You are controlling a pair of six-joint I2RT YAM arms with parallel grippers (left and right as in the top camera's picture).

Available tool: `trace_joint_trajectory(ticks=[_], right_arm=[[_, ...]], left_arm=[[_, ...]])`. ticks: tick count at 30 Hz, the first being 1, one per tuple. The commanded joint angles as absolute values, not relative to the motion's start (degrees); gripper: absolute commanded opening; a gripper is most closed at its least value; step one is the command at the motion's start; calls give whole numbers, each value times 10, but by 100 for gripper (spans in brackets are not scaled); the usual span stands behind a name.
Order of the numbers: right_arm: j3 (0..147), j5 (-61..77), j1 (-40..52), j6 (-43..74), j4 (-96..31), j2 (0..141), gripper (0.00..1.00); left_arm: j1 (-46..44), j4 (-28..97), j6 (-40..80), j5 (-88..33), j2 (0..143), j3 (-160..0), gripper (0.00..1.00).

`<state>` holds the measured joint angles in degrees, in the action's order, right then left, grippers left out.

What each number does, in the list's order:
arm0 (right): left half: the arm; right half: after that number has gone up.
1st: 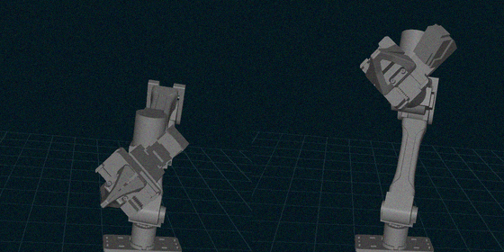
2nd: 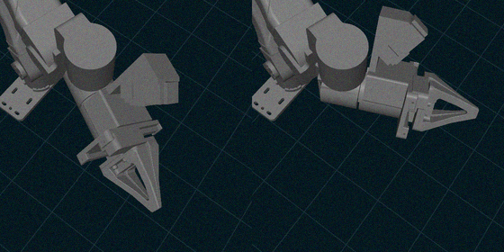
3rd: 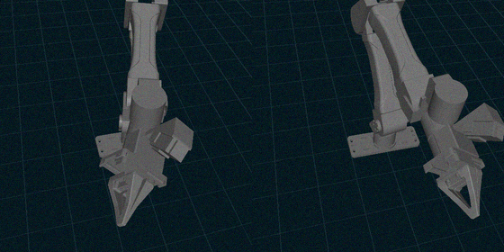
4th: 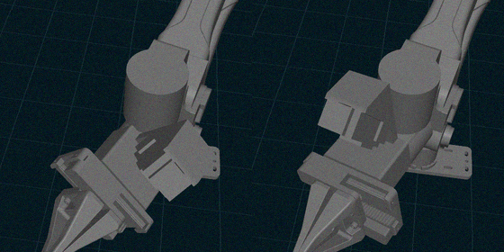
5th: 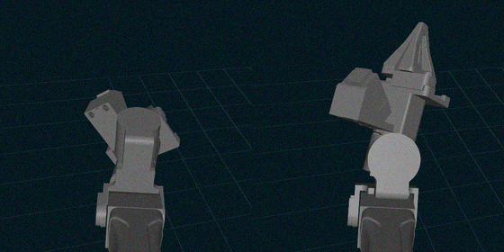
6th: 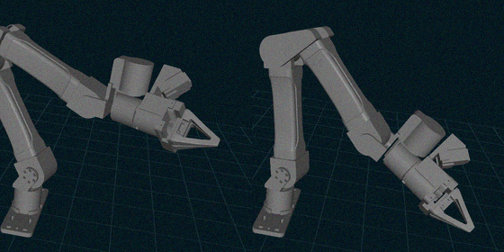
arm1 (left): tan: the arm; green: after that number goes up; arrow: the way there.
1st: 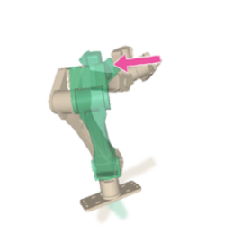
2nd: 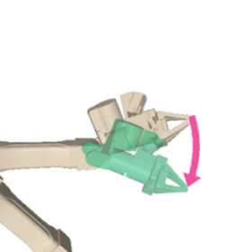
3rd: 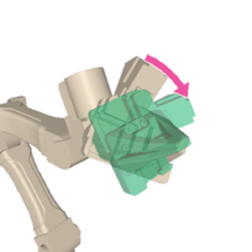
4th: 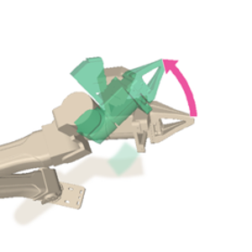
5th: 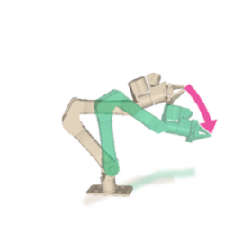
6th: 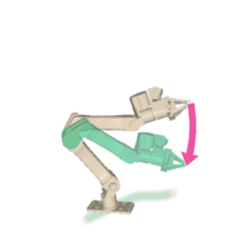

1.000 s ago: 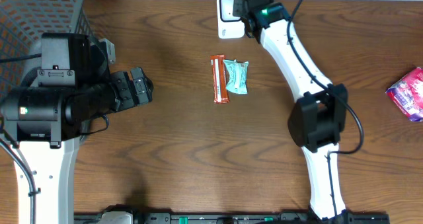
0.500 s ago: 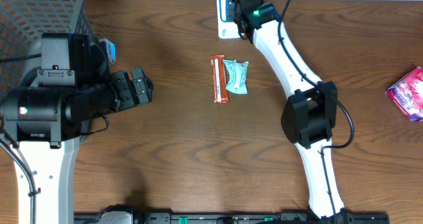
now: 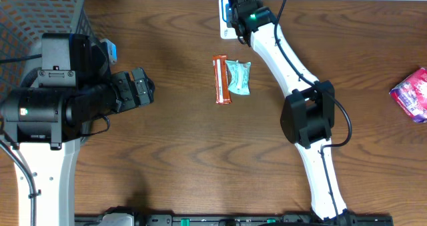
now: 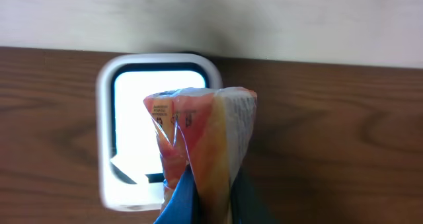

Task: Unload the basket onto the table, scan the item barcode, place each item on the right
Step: 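Hold the orange packet up under the scanner with the right gripper, then carry the orange packet right and drop it near the box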

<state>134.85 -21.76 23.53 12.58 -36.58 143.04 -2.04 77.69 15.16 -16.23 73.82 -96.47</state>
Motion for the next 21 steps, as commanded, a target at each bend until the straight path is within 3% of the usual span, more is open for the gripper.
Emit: trace_joint_trajectory(ticks=[1, 11, 16, 20, 21], right_arm=[[1361, -313, 201, 156, -396, 1399, 1], [1361, -419, 23, 156, -603, 1364, 1], [1360, -374, -79, 158, -670, 1367, 13], [1360, -273, -133, 159, -688, 1367, 50], [1360, -255, -145, 162, -692, 1367, 77]], left_arm=[[-22, 777, 146, -165, 738, -974, 98], [-22, 777, 146, -165, 738, -974, 98], [-22, 777, 146, -165, 738, -974, 98], [-22, 777, 146, -165, 738, -974, 98], [-22, 777, 146, -165, 738, -974, 98]])
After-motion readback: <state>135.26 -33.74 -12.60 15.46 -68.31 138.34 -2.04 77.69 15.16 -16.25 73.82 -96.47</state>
